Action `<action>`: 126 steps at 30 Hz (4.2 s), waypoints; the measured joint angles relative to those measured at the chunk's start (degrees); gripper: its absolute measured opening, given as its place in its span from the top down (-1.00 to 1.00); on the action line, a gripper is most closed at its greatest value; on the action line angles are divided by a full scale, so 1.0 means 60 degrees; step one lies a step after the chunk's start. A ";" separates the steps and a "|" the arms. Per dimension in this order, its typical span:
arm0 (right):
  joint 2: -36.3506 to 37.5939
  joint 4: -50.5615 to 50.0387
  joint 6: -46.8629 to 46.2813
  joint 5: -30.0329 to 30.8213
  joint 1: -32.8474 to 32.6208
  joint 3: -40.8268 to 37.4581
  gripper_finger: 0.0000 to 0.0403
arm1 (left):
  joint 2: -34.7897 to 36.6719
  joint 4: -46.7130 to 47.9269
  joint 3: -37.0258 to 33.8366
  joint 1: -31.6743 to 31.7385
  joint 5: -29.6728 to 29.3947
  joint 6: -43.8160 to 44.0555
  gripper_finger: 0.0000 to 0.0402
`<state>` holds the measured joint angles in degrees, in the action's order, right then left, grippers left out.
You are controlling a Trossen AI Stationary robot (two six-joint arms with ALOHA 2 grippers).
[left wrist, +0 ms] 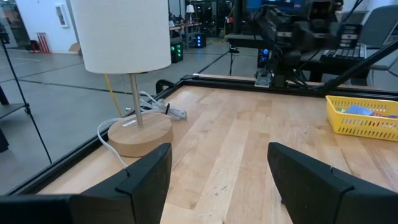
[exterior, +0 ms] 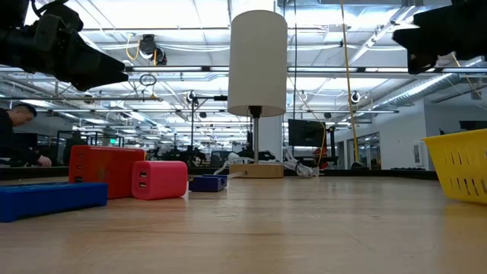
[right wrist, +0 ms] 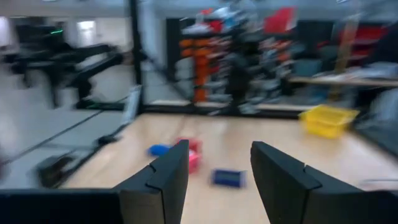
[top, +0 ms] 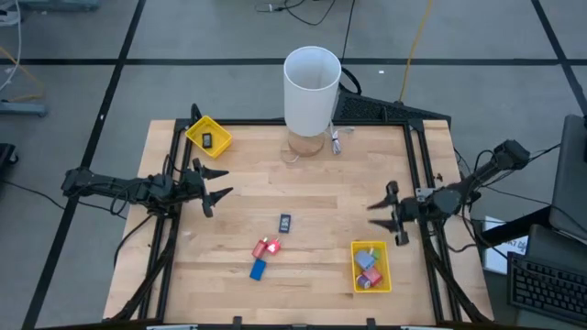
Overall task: Pick & Place Office items
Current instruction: Put the dark blue digital timer into the top yellow bin
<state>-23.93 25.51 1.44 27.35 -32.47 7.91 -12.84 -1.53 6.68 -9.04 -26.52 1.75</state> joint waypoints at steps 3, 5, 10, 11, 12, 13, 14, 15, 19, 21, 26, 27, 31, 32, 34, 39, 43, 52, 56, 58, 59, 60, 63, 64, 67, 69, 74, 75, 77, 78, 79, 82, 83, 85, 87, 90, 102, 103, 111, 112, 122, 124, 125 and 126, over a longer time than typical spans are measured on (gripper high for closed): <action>0.0804 -0.0523 0.0536 0.0377 0.0341 -0.0024 0.19 | 0.0000 -0.0002 0.0000 0.0000 0.0000 0.0002 -0.34; 0.1303 -0.0878 0.0733 0.0740 0.0536 -0.0024 0.20 | -0.0001 0.0001 0.0000 0.0000 0.0000 -0.0001 -0.34; 0.2465 -0.1723 0.0911 0.1194 0.1001 -0.0024 0.20 | 0.0000 0.0000 0.0000 0.0000 0.0000 -0.0001 -0.34; 0.2642 -0.1841 0.0903 0.1151 0.1079 -0.0024 0.20 | -0.0003 0.0001 0.0000 0.0000 0.0000 -0.0001 -0.34; 0.2790 -0.1957 0.0907 0.1043 0.1140 -0.0024 0.20 | -0.0003 0.0001 0.0000 0.0000 0.0000 0.0002 -0.34; 0.2924 -0.2071 0.0913 0.0915 0.1189 -0.0024 0.20 | -0.0004 0.0001 0.0000 0.0000 0.0000 -0.0001 -0.34; 0.3022 -0.2129 0.0916 0.0884 0.1228 -0.0028 0.20 | -0.0002 0.0001 0.0000 0.0000 0.0000 -0.0001 -0.34; 0.3104 -0.2139 0.0922 0.0840 0.1265 -0.0028 0.20 | 0.0000 0.0001 0.0000 0.0000 0.0000 -0.0001 -0.34; 0.3191 -0.2156 0.0960 0.0350 0.1507 -0.0028 0.20 | 0.0000 0.0001 0.0000 0.0000 0.0000 0.0000 -0.34; 0.3165 -0.2096 0.0865 -0.0044 0.1674 -0.0052 0.20 | 0.0000 -0.0003 0.0000 0.0000 0.0000 -0.0001 -0.34; 0.3064 -0.0548 0.0632 -0.0937 0.2214 -0.0799 0.21 | 0.0000 -0.0017 0.0000 0.0000 0.0000 -0.0001 -0.34; 0.3069 -0.0123 0.0621 -0.1092 0.2354 -0.0975 0.21 | 0.0000 -0.0017 0.0000 0.0000 0.0000 -0.0001 -0.34; 0.3066 -0.0443 0.0347 -0.1107 0.2962 -0.1127 0.20 | -0.0001 -0.0608 0.0000 0.0000 -0.0030 -0.0262 -0.34; 0.3058 -0.0424 0.0338 -0.1185 0.3127 -0.1131 0.20 | 0.0000 -0.0821 0.0000 0.0000 -0.0041 -0.0286 -0.34; 0.3092 -0.0325 0.0347 -0.1487 0.3450 -0.1131 0.20 | -0.0007 -0.1336 0.0000 0.0000 -0.0051 -0.0184 -0.34; 0.3092 -0.0490 0.0276 -0.2644 0.4288 -0.1142 0.20 | 0.0000 -0.2172 0.0007 0.0000 0.0009 -0.0017 -0.34; 0.3083 -0.1174 -0.0300 -0.3667 0.5014 -0.1147 0.20 | -0.0053 -0.2229 0.0007 0.0000 0.0175 -0.0626 -0.34; 0.3087 -0.1750 -0.0539 -0.4791 0.5826 -0.1161 0.20 | -0.1167 -0.2245 0.0004 0.0004 -0.0578 0.1213 -0.34; 0.3087 -0.2011 -0.0326 -0.4796 0.5822 -0.1161 0.20 | -0.2197 -0.2522 0.0004 0.0000 0.1037 0.2706 -0.34; 0.3080 -0.2209 -0.0308 -0.4793 0.5822 -0.1164 0.21 | -0.2803 -0.3041 0.0004 -0.0026 0.2240 0.3341 -0.34; 0.3076 -0.2337 -0.0307 -0.4790 0.5822 -0.1164 0.20 | -0.3142 -0.3318 0.0004 -0.0074 0.2674 0.3491 -0.34; 0.3070 -0.2461 -0.0306 -0.4792 0.5822 -0.1168 0.20 | -0.3507 -0.3580 0.0004 -0.0156 0.2858 0.3552 -0.34; 0.3065 -0.2541 -0.0391 -0.4790 0.5822 -0.1169 0.20 | -0.4655 -0.4386 0.0004 -0.0462 0.2603 0.3563 -0.34; 0.3065 -0.2541 -0.0391 -0.4793 0.5822 -0.1171 0.20 | -0.5077 -0.4683 0.0009 -0.0565 0.2362 0.3633 -0.34; 0.3065 -0.2495 -0.0358 -0.4789 0.5822 -0.1171 0.21 | -0.6397 -0.4961 0.0395 -0.0897 0.2121 0.4007 -0.34; 0.3068 -0.2477 -0.0210 -0.4789 0.5822 -0.1171 0.21 | -0.7219 -0.4768 0.0901 -0.1145 0.2121 0.4035 -0.34; 0.3068 -0.2199 0.1030 -0.4460 0.5818 -0.1171 0.20 | -0.9039 -0.2627 0.3006 -0.1634 0.2080 0.3773 -0.34; 0.3068 -0.2129 0.1128 -0.4225 0.5815 -0.1171 0.20 | -0.9329 -0.1841 0.3508 -0.1730 0.2083 0.3918 -0.34; 0.3068 -0.1995 0.1156 -0.3746 0.5818 -0.1175 0.21 | -0.9925 -0.0233 0.4535 -0.1913 0.2011 0.4422 -0.34; 0.3068 -0.1930 0.1159 -0.3541 0.5816 -0.1175 0.21 | -1.0243 0.0522 0.5008 -0.2021 0.1888 0.4771 -0.34; 0.3068 -0.1865 0.1190 -0.3399 0.5818 -0.1175 0.21 | -1.0542 0.1262 0.5453 -0.2123 0.1776 0.5138 -0.34; 0.3068 -0.1652 0.1797 -0.3020 0.5818 -0.1175 0.20 | -1.1374 0.2646 0.6403 -0.2353 0.1321 0.6114 -0.34; 0.3068 -0.1594 0.2010 -0.2901 0.5818 -0.1175 0.20 | -1.1627 0.2635 0.6615 -0.2391 0.1058 0.6310 -0.34; 0.3068 -0.1553 0.2181 -0.2622 0.5818 -0.1175 0.20 | -1.2102 0.2386 0.6940 -0.2380 0.0334 0.6629 -0.34; 0.3066 -0.1541 0.2188 -0.2296 0.5818 -0.1175 0.21 | -1.2640 0.1981 0.7210 -0.2249 -0.0341 0.7035 -0.34; 0.3068 -0.1488 0.2138 -0.2063 0.5818 -0.1175 0.20 | -1.3424 0.1899 0.7627 -0.1867 -0.0334 0.7555 -0.34; 0.3065 -0.1549 0.1550 -0.2071 0.5818 -0.1175 0.20 | -1.6303 0.4643 1.0208 -0.0538 0.1925 0.9775 -0.34; 0.3065 -0.1566 0.1493 -0.2070 0.5818 -0.1175 0.20 | -1.6478 0.4992 1.0425 -0.0518 0.1911 0.9840 -0.34; 0.3068 -0.1689 0.1441 -0.2071 0.5818 -0.1175 0.21 | -1.7074 0.6522 1.1088 -0.0525 0.1926 1.0187 -0.34; 0.3068 -0.1692 0.1441 -0.2075 0.5818 -0.1175 0.20 | -1.7076 0.6628 1.1092 -0.0525 0.1953 1.0272 -0.34; 0.3068 -0.1748 0.1335 -0.2075 0.5818 -0.1175 0.20 | -1.7059 0.6892 1.1065 -0.0699 0.2200 1.0229 -0.25; 0.3068 -0.1799 0.1332 -0.2075 0.5818 -0.1175 0.20 | -1.7059 0.6915 1.1056 -0.0744 0.2198 1.0231 -0.17; 0.3065 -0.1805 0.1332 -0.2075 0.5818 -0.1175 0.20 | -1.7059 0.6925 1.1055 -0.0757 0.2200 1.0237 -0.13; 0.3067 -0.1803 0.1332 -0.2075 0.5818 -0.1175 0.20 | -1.7059 0.6934 1.1049 -0.0769 0.2200 1.0246 -0.09</action>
<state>-5.53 14.69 9.43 14.90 2.44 0.86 -115.20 40.08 72.97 -13.65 -13.32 63.22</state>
